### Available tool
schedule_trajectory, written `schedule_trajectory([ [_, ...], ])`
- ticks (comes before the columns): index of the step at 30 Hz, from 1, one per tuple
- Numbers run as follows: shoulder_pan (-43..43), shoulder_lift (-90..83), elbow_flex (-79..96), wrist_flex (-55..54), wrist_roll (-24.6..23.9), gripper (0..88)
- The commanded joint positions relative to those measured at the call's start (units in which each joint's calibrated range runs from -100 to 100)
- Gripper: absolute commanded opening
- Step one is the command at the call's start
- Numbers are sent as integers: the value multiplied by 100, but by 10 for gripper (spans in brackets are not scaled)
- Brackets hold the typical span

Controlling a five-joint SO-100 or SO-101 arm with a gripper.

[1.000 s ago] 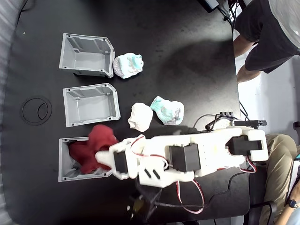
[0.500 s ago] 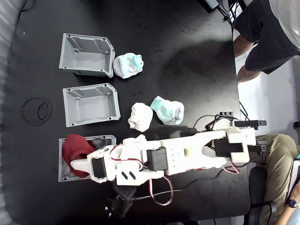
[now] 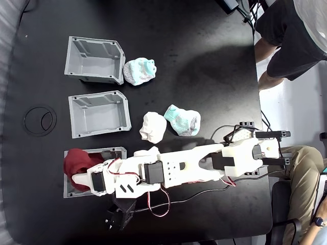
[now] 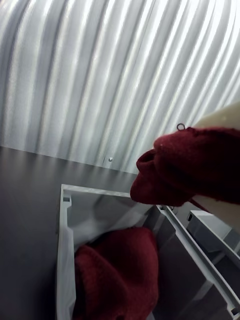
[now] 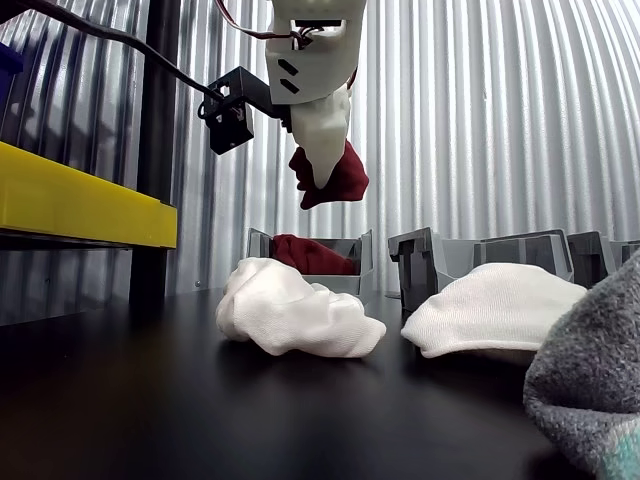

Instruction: Put the sock in the container

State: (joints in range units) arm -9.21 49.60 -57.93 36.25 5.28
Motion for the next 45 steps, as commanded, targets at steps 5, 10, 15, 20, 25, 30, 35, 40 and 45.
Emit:
schedule_trajectory([
  [5,-20,-155,-447,252,-16,13],
  [10,-20,-155,-447,286,-16,14],
  [15,-20,-155,-456,286,13,18],
  [20,-20,-163,-456,295,13,57],
  [25,-67,-222,-474,722,19,165],
  [30,-154,-381,-456,987,13,249],
  [35,-217,-414,-465,1140,24,301],
  [40,-272,-431,-474,1704,24,376],
  [45,-256,-724,-456,2011,24,419],
])
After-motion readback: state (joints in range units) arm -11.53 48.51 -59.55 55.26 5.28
